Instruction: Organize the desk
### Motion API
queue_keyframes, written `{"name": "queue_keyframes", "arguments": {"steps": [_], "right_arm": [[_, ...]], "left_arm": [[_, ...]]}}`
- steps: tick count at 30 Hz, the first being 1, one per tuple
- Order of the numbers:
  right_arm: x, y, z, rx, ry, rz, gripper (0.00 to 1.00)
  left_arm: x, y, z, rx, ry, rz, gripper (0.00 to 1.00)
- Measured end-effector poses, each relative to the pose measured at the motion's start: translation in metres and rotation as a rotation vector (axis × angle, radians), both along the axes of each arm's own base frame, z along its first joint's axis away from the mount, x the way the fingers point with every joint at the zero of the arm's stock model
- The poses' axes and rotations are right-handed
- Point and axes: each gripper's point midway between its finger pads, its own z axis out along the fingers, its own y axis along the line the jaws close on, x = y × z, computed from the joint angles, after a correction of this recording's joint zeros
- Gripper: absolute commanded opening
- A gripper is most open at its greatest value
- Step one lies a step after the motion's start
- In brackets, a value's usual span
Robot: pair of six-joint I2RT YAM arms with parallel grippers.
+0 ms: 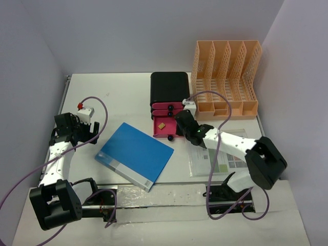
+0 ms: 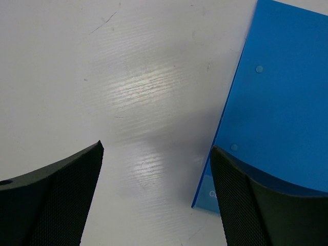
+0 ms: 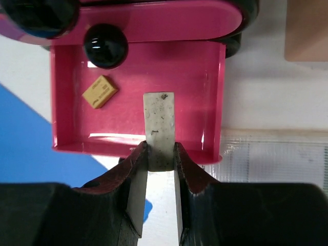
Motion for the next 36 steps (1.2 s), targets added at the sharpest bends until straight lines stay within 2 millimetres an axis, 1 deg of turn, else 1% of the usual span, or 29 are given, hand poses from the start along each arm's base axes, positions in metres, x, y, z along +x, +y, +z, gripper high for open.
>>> {"name": "queue_keyframes", "arguments": {"steps": [2,6,9,11,14,17,20,23,25,28,31,33,34,36], "right_arm": [[0.006,0.001,-0.009,-0.024,0.013,-0.016,0.11],[0.018,0.008,-0.022,-0.059,0.034,-0.032,0.19],[0.026,0.015,-0.031,-0.075,0.054,-0.037,0.34],[0.027,0.017,-0.038,-0.081,0.069,-0.038,0.42],[0.024,0.016,-0.043,-0.088,0.089,-0.038,0.51],[0.024,0.015,-0.043,-0.088,0.091,-0.040,0.56],[0.022,0.014,-0.039,-0.084,0.088,-0.039,0.57],[0.021,0.014,-0.027,-0.068,0.074,-0.037,0.55],[0.020,0.015,-0.014,-0.042,0.054,-0.032,0.54],[0.018,0.017,0.012,0.025,0.010,-0.029,0.53],[0.009,0.013,0.031,0.108,-0.025,-0.048,0.49],[0.000,0.011,0.033,0.170,-0.025,-0.068,0.47],[-0.006,0.009,0.030,0.196,-0.016,-0.080,0.45],[-0.018,0.007,0.015,0.227,0.025,-0.096,0.40]], "left_arm": [[0.000,0.000,0.000,0.000,0.000,0.000,0.91],[0.000,0.000,0.000,0.000,0.000,-0.001,0.91],[0.000,0.000,0.000,0.000,0.000,-0.001,0.91],[0.000,0.000,0.000,0.000,0.000,-0.001,0.91],[0.000,0.000,0.000,0.000,0.000,-0.001,0.91],[0.000,0.000,0.000,0.000,0.001,-0.001,0.91],[0.000,0.000,-0.001,-0.001,0.003,-0.001,0.91],[0.000,0.000,-0.002,-0.002,0.006,-0.001,0.91],[0.000,0.000,-0.002,-0.002,0.009,-0.001,0.91],[0.000,0.000,-0.002,-0.002,0.009,-0.001,0.91],[0.000,0.000,-0.002,-0.002,0.009,-0.001,0.91],[0.000,0.000,-0.003,-0.002,0.009,-0.001,0.91],[0.000,0.000,-0.003,-0.003,0.010,-0.001,0.91],[0.000,0.000,-0.003,-0.003,0.009,-0.001,0.91]]}}
